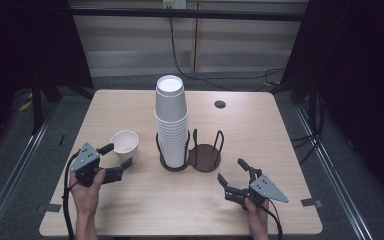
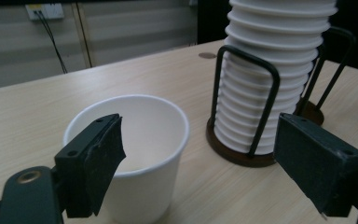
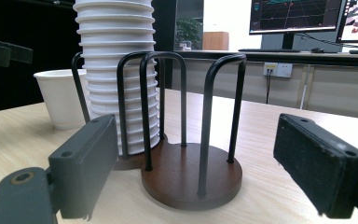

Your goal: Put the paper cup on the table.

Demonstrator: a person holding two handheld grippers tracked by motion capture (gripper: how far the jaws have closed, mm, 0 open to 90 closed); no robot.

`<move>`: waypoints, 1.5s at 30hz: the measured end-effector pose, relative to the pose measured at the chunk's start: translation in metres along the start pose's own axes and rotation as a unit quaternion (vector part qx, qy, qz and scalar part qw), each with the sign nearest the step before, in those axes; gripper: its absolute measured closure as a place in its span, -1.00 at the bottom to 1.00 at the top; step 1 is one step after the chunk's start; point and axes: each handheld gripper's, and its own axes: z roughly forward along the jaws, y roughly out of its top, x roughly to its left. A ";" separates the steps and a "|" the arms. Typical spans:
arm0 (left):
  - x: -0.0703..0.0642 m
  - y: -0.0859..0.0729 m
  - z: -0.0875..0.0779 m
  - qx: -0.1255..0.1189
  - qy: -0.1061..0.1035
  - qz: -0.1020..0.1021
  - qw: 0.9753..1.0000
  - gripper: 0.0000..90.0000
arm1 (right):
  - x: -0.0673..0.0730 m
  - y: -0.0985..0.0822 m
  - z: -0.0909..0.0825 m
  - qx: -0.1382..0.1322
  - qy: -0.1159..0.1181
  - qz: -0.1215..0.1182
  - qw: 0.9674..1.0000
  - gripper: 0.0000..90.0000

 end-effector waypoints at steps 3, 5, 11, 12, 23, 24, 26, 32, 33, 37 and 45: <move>-0.007 -0.006 0.003 -0.013 -0.017 -0.009 1.000 -0.65 | 0.000 0.000 0.000 0.000 0.000 0.000 1.000 -0.70; -0.010 -0.008 0.004 -0.018 -0.021 -0.010 1.000 -0.65 | 0.000 0.000 0.000 0.000 0.000 0.000 1.000 -0.70; -0.035 -0.012 0.011 -0.053 -0.038 -0.003 0.998 -0.65 | 0.000 0.000 0.000 -0.001 0.001 0.000 1.000 -0.70; -0.038 -0.014 0.012 -0.058 -0.037 -0.001 0.998 -0.65 | 0.000 0.000 0.000 0.000 0.001 0.000 1.000 -0.70; -0.072 -0.030 0.027 -0.074 -0.048 -0.009 0.996 -0.65 | 0.000 0.000 -0.001 -0.001 0.003 -0.001 1.000 -0.70; -0.073 -0.033 0.029 -0.076 -0.045 -0.008 0.996 -0.65 | 0.000 0.000 -0.001 -0.001 0.003 -0.001 1.000 -0.70; -0.075 -0.038 0.032 -0.075 -0.044 -0.017 0.996 -0.65 | 0.000 0.000 -0.001 -0.001 0.004 -0.001 1.000 -0.70; -0.078 -0.053 0.036 -0.082 -0.048 -0.032 0.995 -0.65 | 0.000 0.000 -0.001 0.000 0.003 0.000 1.000 -0.70; -0.079 -0.054 0.036 -0.089 -0.045 -0.031 0.995 -0.65 | 0.000 0.000 -0.001 0.000 0.003 0.000 1.000 -0.70; -0.083 -0.054 0.036 -0.098 -0.041 -0.015 0.994 -0.65 | 0.000 0.000 -0.001 0.000 0.003 0.000 1.000 -0.70; -0.090 -0.059 0.030 -0.138 -0.039 0.024 0.989 -0.65 | 0.000 0.000 -0.001 0.001 0.002 0.000 1.000 -0.70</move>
